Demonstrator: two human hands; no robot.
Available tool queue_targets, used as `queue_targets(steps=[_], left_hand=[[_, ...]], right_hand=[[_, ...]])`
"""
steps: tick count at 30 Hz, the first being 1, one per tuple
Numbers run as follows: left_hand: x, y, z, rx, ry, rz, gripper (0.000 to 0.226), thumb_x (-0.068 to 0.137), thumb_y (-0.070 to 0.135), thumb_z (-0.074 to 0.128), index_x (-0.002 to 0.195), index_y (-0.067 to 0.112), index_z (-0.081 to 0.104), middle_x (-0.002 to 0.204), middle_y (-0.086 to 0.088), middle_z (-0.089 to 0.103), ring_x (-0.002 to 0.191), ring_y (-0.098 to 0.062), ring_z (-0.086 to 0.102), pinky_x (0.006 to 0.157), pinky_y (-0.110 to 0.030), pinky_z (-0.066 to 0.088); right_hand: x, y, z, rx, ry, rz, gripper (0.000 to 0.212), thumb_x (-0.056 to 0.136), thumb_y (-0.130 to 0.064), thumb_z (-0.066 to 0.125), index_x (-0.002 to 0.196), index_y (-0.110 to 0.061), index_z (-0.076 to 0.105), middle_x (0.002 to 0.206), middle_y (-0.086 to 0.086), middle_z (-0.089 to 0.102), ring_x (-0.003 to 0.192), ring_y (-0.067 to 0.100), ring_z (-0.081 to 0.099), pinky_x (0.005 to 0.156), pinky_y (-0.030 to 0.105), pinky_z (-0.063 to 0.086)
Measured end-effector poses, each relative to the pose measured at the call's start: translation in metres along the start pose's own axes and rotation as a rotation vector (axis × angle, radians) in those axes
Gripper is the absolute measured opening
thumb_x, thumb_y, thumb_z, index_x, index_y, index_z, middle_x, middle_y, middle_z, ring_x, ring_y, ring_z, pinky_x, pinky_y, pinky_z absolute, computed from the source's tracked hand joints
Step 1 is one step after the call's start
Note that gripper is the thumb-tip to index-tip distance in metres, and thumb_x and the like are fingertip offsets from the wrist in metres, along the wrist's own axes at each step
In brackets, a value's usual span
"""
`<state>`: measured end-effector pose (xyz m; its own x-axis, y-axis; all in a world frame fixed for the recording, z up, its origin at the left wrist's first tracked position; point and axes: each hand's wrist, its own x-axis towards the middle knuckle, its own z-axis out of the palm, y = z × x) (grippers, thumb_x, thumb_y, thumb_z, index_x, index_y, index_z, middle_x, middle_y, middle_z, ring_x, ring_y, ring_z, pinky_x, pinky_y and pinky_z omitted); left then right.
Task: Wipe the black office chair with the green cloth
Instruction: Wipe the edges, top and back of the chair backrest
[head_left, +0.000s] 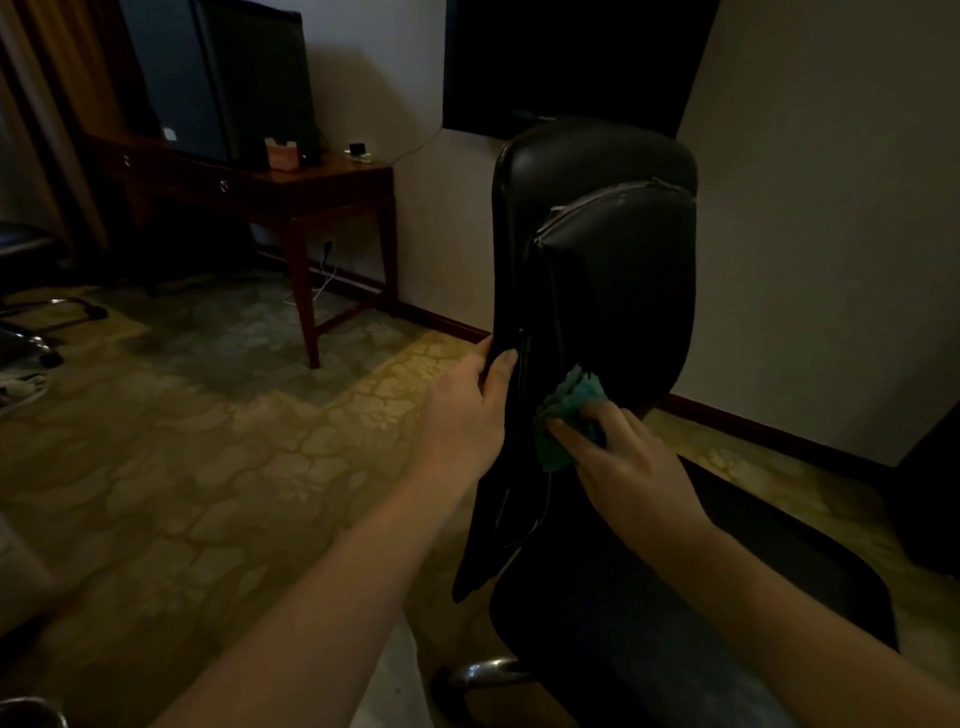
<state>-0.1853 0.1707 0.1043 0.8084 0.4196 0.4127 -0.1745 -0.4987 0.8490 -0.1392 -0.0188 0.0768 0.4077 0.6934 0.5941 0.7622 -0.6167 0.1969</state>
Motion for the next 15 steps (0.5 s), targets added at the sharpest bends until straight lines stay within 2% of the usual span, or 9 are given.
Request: queue_targets(steps=[3,5,6,8,10,13,15], left_hand=[[-0.007,-0.002,0.005,-0.031,0.002,-0.031,0.035,0.104,0.045,0.042,0.125,0.028,0.063,0.096,0.011,0.07,0.087,0.0,0.064,0.07,-0.023,0.052],[-0.012,-0.006,0.008,-0.074,0.012,-0.041,0.028,0.104,0.041,0.044,0.103,0.023,0.065,0.083,0.0,0.069,0.072,-0.007,0.063,0.057,-0.028,0.049],[-0.014,-0.008,0.01,-0.095,0.02,-0.049,0.03,0.104,0.039,0.045,0.097,0.017,0.066,0.076,-0.004,0.066,0.063,-0.009,0.059,0.051,-0.026,0.042],[-0.019,-0.009,0.01,-0.123,0.011,-0.071,0.029,0.104,0.035,0.047,0.103,0.016,0.068,0.067,0.003,0.06,0.054,-0.003,0.054,0.047,-0.015,0.035],[-0.022,-0.008,0.009,-0.121,0.008,-0.074,0.028,0.104,0.035,0.048,0.113,0.02,0.069,0.069,0.012,0.062,0.057,0.002,0.056,0.048,-0.01,0.035],[-0.027,-0.009,0.008,-0.079,0.014,-0.053,0.027,0.104,0.039,0.047,0.111,0.025,0.069,0.07,0.012,0.064,0.06,0.0,0.059,0.05,-0.011,0.036],[-0.031,-0.009,0.008,-0.079,0.015,-0.055,0.029,0.103,0.041,0.046,0.109,0.024,0.069,0.072,0.008,0.065,0.061,-0.003,0.061,0.049,-0.019,0.04]], right_hand=[[0.015,-0.001,-0.005,0.017,0.049,0.016,0.042,0.083,-0.01,0.065,0.125,-0.008,0.062,0.114,0.019,0.055,0.095,0.035,0.059,0.066,0.042,0.058],[0.029,-0.003,-0.011,0.025,0.093,0.039,0.04,0.085,-0.009,0.063,0.125,-0.008,0.062,0.115,0.019,0.055,0.097,0.036,0.059,0.069,0.042,0.058],[0.033,-0.003,-0.013,0.021,0.106,0.047,0.04,0.085,-0.01,0.064,0.125,-0.008,0.062,0.115,0.019,0.055,0.098,0.036,0.06,0.07,0.042,0.058],[0.031,-0.002,-0.014,0.019,0.101,0.049,0.041,0.085,-0.01,0.064,0.126,-0.009,0.062,0.116,0.018,0.055,0.097,0.035,0.059,0.07,0.041,0.058],[0.016,-0.001,-0.009,0.028,0.079,0.029,0.042,0.085,-0.01,0.064,0.126,-0.008,0.062,0.114,0.019,0.055,0.095,0.036,0.059,0.065,0.043,0.058],[-0.014,-0.004,0.002,0.033,0.023,0.005,0.045,0.08,-0.009,0.071,0.125,-0.008,0.063,0.112,0.019,0.056,0.092,0.036,0.06,0.061,0.041,0.058],[-0.024,-0.007,0.005,0.044,0.006,-0.001,0.046,0.078,-0.008,0.072,0.124,-0.008,0.064,0.112,0.02,0.057,0.092,0.036,0.061,0.06,0.039,0.058]])
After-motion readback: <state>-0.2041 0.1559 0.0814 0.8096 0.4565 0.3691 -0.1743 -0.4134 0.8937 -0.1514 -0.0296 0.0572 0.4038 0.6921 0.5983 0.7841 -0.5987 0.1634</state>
